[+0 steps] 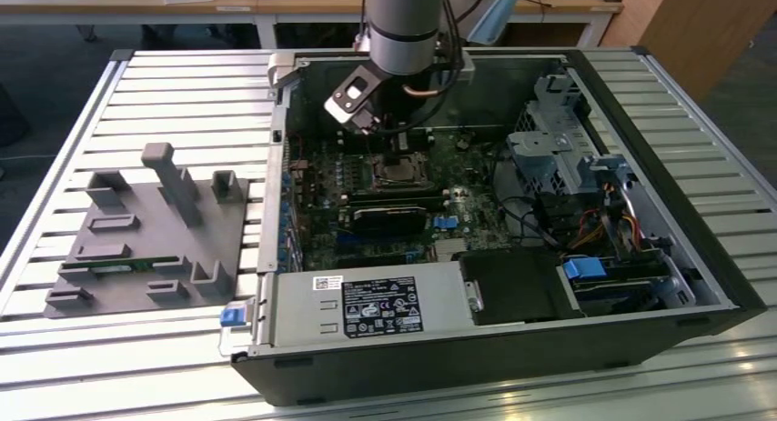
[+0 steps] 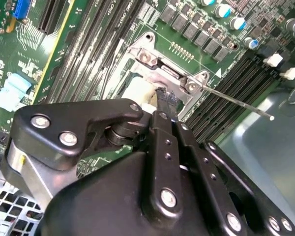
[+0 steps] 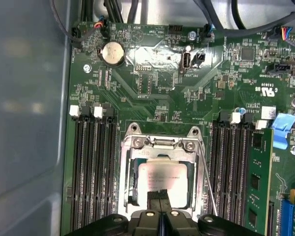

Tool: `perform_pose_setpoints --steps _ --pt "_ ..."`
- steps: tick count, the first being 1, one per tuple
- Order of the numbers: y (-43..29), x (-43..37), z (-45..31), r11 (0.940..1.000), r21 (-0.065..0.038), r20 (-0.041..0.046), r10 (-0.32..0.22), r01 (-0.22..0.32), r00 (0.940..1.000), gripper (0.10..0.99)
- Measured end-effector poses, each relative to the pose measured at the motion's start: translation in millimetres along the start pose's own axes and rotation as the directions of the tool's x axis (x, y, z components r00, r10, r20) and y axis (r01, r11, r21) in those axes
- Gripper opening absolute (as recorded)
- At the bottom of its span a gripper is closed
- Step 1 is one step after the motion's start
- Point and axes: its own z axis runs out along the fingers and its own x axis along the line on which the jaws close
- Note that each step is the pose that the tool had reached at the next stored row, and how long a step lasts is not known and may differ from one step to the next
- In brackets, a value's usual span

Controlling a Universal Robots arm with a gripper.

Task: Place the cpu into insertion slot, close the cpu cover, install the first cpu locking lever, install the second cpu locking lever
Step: 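Close the cpu cover, then install the first cpu locking lever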

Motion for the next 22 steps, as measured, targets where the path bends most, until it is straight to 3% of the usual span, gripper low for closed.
perform_pose_setpoints --steps 15,22 --pt "4.3 -0.1 -0.4 1.0 0.0 0.0001 0.0 0.0 1.0 0.122" --pt "4.3 0.2 -11.8 1.0 0.0 0.0 0.0 0.0 1.0 0.122"
